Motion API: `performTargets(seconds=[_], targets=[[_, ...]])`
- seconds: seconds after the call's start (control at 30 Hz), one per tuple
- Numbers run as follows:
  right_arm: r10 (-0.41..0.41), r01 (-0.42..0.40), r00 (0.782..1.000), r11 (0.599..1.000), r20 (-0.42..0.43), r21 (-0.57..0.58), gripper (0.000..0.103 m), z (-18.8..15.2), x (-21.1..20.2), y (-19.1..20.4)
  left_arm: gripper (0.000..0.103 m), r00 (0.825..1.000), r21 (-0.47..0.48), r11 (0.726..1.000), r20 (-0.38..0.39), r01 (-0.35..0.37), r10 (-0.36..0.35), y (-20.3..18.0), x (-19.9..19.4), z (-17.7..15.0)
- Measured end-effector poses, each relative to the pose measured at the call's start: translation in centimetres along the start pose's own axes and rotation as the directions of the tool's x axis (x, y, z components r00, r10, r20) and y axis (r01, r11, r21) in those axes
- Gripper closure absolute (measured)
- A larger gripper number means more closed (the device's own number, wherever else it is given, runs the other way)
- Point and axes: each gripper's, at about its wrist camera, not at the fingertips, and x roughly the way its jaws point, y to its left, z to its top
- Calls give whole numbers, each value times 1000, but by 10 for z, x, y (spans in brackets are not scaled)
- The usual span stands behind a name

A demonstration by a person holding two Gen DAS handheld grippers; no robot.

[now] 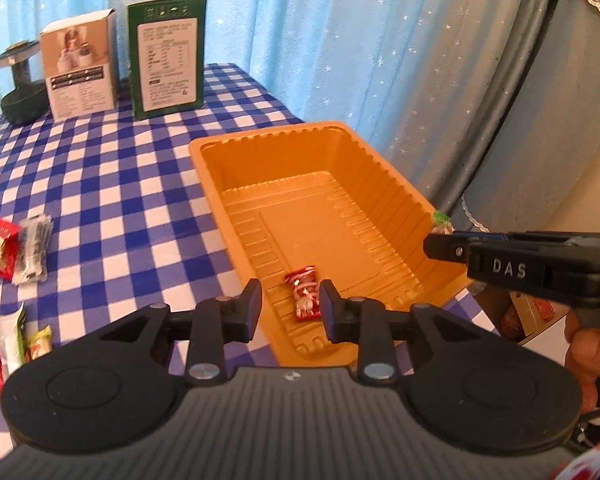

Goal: Organize snacks
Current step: 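Open the left tool dropping the red candy in the tray while the right releases the green candy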

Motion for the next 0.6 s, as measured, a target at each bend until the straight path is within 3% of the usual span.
performTargets(seconds=[0.33,0.37,0.43,0.6], targets=[[48,-48,999,999,21,-20,78,5,3,8,74,1000,-25,1000,10,-10,11,9,-11,-5],[51,-51,999,998,16,-28,74,6,4,9,73,1000,-27,1000,11,-12,12,10,-12,-6],[50,-50,998,998,24,-24,45,5,2,9,73,1000,-36,999,12,-13,13,13,-14,-7],[37,-38,999,999,17,32,45,-1,-6,0,72,999,-50,998,20,-29,30,20,-24,-13]])
